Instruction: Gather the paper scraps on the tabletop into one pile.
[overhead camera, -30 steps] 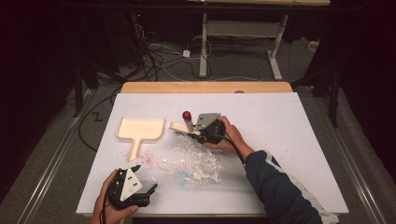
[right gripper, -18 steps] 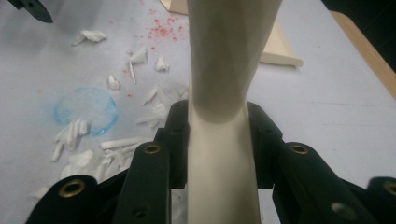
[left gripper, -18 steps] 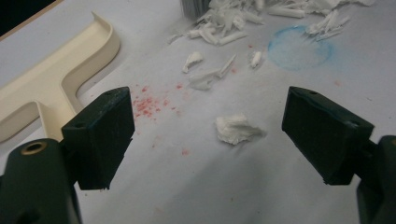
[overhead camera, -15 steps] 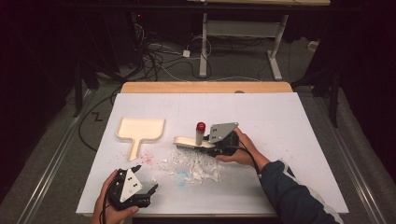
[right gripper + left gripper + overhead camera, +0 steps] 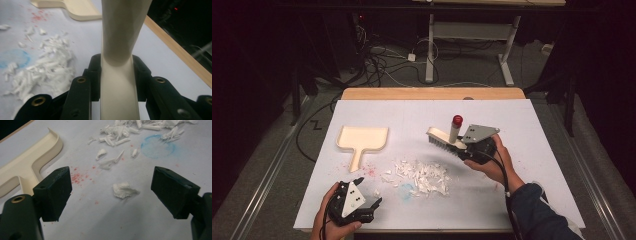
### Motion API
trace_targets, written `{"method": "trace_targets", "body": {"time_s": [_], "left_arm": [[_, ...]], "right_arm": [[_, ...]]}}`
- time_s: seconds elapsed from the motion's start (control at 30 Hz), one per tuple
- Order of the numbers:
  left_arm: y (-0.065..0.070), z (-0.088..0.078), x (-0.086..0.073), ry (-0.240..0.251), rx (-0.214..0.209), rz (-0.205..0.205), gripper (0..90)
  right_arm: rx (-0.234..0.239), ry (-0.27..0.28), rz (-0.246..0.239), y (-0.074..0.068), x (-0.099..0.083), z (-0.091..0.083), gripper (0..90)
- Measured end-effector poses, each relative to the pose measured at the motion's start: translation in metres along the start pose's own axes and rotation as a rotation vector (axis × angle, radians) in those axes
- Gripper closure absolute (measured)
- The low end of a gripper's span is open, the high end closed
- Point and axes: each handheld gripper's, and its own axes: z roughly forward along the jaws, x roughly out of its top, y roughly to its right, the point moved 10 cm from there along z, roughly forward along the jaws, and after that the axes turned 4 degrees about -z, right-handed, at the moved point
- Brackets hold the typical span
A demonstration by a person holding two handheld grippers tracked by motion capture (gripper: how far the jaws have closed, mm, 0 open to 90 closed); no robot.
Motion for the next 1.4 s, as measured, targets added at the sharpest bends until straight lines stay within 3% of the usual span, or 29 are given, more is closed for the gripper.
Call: {"method": "trace_targets", "body": {"time_s": [0.13,0.3,0.37,0.53,0.63,0.7,0.8,0.93,1.07,1.13,1.27,1.4], "left_arm": [[0.001,0.0,0.0,-0.004,0.001,0.004,16.4],[0.001,0.0,0.001,-0.003,0.005,0.009,16.4],[0.001,0.0,0.001,0.0,0.004,0.009,16.4],[0.001,-0.001,0.003,0.008,0.001,0.01,16.4],[0.001,-0.001,0.003,0.013,-0.001,0.01,16.4],[0.001,-0.001,0.004,0.015,-0.005,0.011,16.4],[0.002,-0.001,0.004,0.017,-0.008,0.012,16.4],[0.001,-0.001,0.004,0.021,-0.009,0.007,16.4],[0.0,-0.002,0.004,0.021,-0.007,0.007,16.4],[-0.001,-0.003,0.005,0.026,-0.003,0.006,16.4],[-0.007,-0.01,0.009,0.059,0.031,-0.012,16.4],[-0.019,-0.025,0.019,0.135,0.081,-0.064,16.3]], "right_arm": [[-0.061,-0.043,0.057,0.011,-0.019,-0.012,68.2],[-0.192,-0.194,0.057,0.026,-0.052,-0.018,68.2],[-0.219,-0.237,0.076,0.029,-0.062,-0.016,68.2],[-0.2,-0.27,0.084,0.016,-0.064,-0.005,68.3],[-0.166,-0.276,0.08,-0.003,-0.055,0.005,68.2],[-0.165,-0.277,0.05,-0.017,-0.047,0.012,68.1],[-0.135,-0.259,0.037,-0.039,-0.034,0.021,68.0],[-0.103,-0.209,0.037,-0.054,-0.017,0.027,68.1],[-0.083,-0.146,0.067,-0.049,-0.004,0.015,68.2],[-0.095,-0.121,0.078,-0.041,-0.001,0.005,68.2],[-0.087,-0.056,0.13,-0.032,0.004,-0.017,68.2],[-0.009,0.012,0.187,-0.041,0.015,-0.027,68.2]]}}
